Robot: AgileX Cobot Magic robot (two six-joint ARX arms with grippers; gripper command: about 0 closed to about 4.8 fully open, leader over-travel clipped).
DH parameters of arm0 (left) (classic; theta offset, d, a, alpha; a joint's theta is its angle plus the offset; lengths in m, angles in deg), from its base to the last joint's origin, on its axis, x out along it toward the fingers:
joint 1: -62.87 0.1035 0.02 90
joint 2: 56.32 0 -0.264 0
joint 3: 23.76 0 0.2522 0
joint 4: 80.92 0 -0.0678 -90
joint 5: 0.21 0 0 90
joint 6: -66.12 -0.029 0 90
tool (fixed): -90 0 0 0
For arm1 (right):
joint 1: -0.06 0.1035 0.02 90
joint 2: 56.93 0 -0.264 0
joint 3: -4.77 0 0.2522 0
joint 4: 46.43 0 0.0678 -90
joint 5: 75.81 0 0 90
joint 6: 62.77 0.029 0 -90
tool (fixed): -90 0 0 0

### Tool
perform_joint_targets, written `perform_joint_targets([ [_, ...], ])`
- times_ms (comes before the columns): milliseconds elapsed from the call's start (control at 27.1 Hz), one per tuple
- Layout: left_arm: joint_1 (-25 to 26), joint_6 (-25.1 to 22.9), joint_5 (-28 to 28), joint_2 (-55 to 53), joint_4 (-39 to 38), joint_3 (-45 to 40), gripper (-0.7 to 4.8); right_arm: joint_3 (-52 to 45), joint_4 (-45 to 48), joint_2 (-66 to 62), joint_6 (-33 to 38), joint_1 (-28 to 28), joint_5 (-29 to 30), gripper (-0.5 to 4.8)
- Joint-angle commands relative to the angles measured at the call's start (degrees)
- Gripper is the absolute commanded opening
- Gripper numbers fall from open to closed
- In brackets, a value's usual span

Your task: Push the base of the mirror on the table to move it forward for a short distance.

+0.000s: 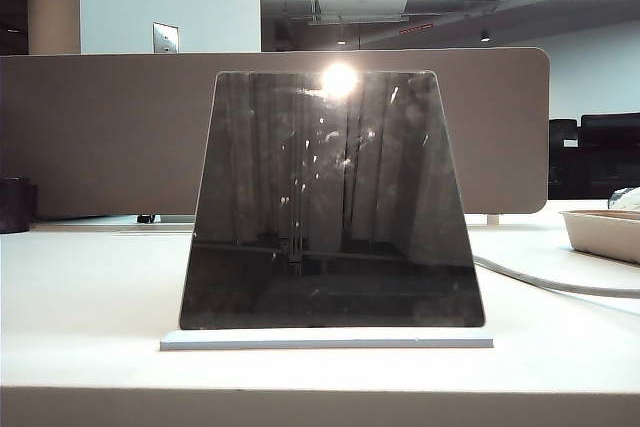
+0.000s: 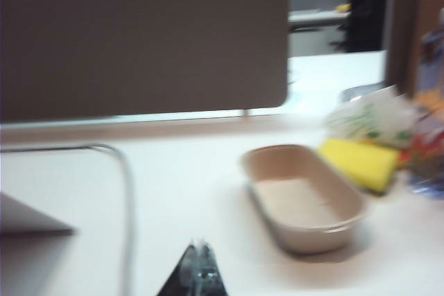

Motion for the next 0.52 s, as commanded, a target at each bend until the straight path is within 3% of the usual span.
perform_joint_targets([
  [37,-3.72,-0.24,0.20,-0.04,0.48,0.04,-0.01,0.02,0.94,0.00,11.82,0.02,7.30,0.00],
  [258,-11.89,-0.24,0.20,-0.04,0.48,0.04,-0.01,0.24,1.51,0.00,37.79,0.02,21.90,-0.01],
  [368,-15.34,-0.24,0.20,-0.04,0.50,0.04,-0.01,0.24,5.35,0.00,40.57,0.04,32.13,-0.01],
  [405,-16.37,-0.24,0.20,-0.04,0.48,0.04,-0.01,0.26,8.63,0.00,44.46,0.09,35.19,-0.02],
  [516,-17.11,-0.24,0.22,-0.04,0.48,0.04,-0.01,2.89,6.03,-0.26,49.20,0.09,39.89,-0.03],
])
